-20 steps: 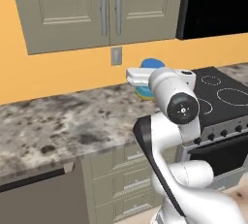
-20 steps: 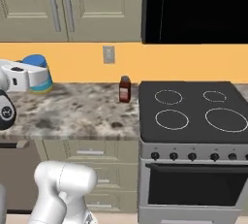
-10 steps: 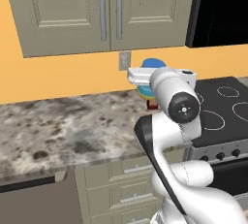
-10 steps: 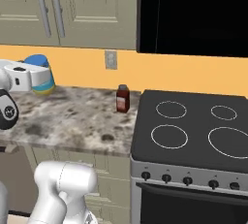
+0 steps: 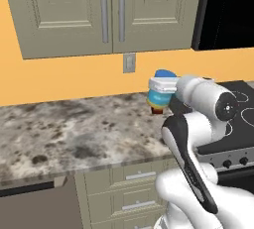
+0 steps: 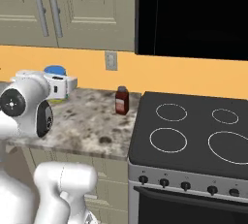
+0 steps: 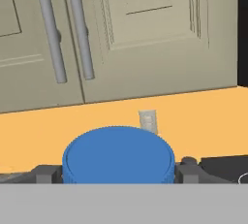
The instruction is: Collect the paprika, mayonnaise, and shaker from the cabinet and place them next to the stove.
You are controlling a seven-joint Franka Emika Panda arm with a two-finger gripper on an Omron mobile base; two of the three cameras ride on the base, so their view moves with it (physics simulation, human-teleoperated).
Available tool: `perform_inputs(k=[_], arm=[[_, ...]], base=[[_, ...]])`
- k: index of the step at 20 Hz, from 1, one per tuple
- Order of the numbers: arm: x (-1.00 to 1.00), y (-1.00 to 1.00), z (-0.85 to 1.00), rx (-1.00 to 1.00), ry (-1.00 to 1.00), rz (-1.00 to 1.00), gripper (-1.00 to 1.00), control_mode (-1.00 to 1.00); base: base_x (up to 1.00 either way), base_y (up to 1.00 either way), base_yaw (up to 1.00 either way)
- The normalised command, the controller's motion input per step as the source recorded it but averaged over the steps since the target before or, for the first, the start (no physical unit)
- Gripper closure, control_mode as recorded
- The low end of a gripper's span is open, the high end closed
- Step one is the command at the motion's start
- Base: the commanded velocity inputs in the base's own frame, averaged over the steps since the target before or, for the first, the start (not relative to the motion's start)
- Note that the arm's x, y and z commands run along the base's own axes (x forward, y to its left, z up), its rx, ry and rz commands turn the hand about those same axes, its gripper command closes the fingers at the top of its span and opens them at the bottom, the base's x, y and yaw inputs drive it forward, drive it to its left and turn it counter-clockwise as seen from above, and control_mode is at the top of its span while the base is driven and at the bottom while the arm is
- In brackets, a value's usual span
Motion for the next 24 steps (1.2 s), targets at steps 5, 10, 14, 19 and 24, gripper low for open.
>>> perform_inputs(k=[5, 10, 14, 19, 24], arm=[[0.47, -0.6, -0.62, 0.01, 0.04, 0.28, 1.0, -1.0], [0.41, -0.62, -0.71, 0.0, 0.04, 0.28, 1.0, -1.0], [0.33, -0.72, -0.5, 0.0, -0.01, 0.24, 1.0, -1.0], [0.38, -0.44, -0.12, -0.11, -0.05, 0.12, 1.0, -1.0], [0.5, -0.3, -0.35, -0.2, 0.02, 0.15, 1.0, -1.0]], base=[[0.0, 0.0, 0.0], [0.0, 0.0, 0.0], [0.0, 0.0, 0.0], [0.0, 0.0, 0.0], [0.0, 0.0, 0.0]])
